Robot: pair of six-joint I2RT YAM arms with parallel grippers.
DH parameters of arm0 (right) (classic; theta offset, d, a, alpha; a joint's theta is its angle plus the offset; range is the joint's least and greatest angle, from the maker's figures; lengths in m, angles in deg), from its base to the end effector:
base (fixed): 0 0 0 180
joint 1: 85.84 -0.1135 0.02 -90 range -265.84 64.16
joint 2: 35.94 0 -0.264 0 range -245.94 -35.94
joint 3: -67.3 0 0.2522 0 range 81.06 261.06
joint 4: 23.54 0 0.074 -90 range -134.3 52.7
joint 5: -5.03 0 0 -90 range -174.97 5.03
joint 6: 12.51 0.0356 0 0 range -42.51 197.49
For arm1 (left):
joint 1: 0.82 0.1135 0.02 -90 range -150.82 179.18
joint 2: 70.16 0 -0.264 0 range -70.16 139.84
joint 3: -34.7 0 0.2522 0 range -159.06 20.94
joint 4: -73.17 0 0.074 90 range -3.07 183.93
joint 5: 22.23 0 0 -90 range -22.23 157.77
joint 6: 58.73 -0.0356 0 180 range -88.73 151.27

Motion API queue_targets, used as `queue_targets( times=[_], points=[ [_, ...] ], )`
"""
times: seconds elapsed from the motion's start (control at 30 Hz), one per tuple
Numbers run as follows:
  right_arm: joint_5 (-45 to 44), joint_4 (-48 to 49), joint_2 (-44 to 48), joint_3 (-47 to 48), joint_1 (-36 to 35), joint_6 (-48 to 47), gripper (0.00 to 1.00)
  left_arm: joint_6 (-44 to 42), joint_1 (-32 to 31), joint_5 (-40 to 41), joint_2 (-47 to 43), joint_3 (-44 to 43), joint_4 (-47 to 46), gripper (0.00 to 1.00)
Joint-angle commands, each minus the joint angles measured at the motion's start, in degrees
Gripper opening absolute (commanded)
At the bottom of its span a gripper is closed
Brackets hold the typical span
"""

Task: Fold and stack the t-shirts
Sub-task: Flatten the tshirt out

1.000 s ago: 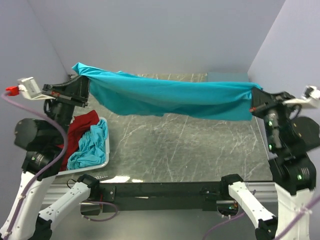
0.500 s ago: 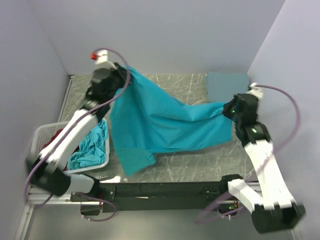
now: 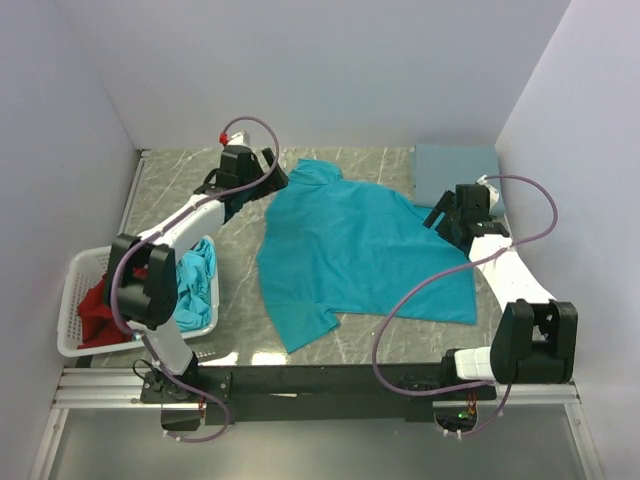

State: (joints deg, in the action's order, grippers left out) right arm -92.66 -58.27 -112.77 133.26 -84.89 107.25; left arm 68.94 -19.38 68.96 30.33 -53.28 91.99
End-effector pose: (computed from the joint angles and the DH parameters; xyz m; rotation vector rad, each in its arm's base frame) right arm 0.2839 -0.0095 0.2449 0.6868 2.2570 0.0859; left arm 0.3869 -0.1291 0.2615 -0.3725 2.1365 -0.5545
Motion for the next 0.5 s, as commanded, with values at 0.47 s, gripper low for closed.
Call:
queue_targets(
  times=[0.47],
  points=[
    [-8.83,-4.52,27.86,-12.90,1.16,8.12,0.90,10.57,-12.09,-1.37,-34.55,29.37,6.78,0.96]
  ],
)
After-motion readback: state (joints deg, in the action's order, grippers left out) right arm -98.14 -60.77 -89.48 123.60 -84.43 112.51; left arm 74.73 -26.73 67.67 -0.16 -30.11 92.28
